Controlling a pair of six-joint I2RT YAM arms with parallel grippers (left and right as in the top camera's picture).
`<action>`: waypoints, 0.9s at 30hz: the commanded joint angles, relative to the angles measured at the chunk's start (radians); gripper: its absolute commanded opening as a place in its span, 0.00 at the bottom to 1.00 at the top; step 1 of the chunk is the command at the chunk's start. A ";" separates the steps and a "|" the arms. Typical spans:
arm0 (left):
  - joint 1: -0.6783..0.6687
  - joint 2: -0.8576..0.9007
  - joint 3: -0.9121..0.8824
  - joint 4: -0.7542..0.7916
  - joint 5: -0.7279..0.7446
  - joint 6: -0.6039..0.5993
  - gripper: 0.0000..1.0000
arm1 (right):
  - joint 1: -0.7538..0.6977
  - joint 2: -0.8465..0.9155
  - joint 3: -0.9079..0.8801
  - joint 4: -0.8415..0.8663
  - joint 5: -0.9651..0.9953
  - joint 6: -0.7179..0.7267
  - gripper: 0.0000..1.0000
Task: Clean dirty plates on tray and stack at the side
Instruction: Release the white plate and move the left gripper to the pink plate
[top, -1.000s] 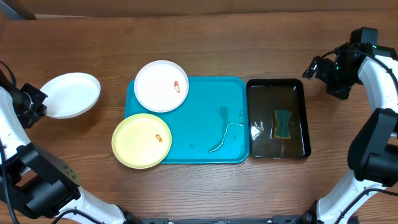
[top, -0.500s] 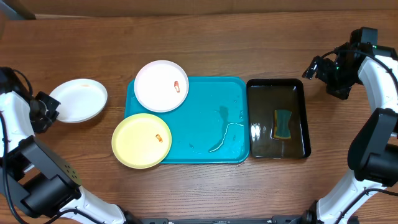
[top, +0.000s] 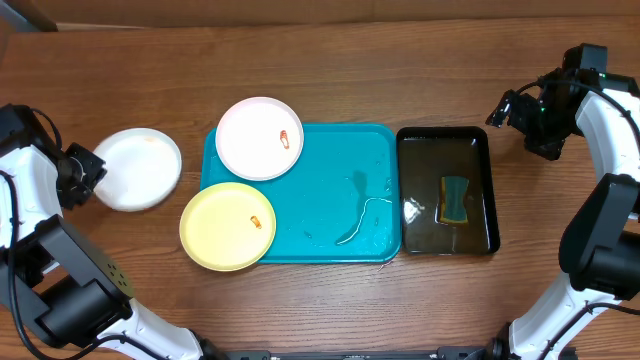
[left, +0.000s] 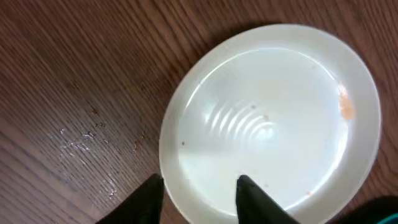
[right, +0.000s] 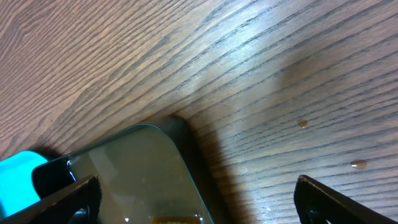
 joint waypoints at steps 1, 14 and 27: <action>-0.007 -0.006 -0.003 0.000 0.078 0.042 0.49 | -0.005 -0.025 0.024 0.002 -0.005 0.005 1.00; -0.157 -0.006 -0.003 -0.014 0.307 0.189 0.49 | -0.005 -0.025 0.024 0.002 -0.005 0.004 1.00; -0.467 -0.006 -0.003 -0.060 0.272 0.218 0.51 | -0.005 -0.025 0.024 0.002 -0.005 0.005 1.00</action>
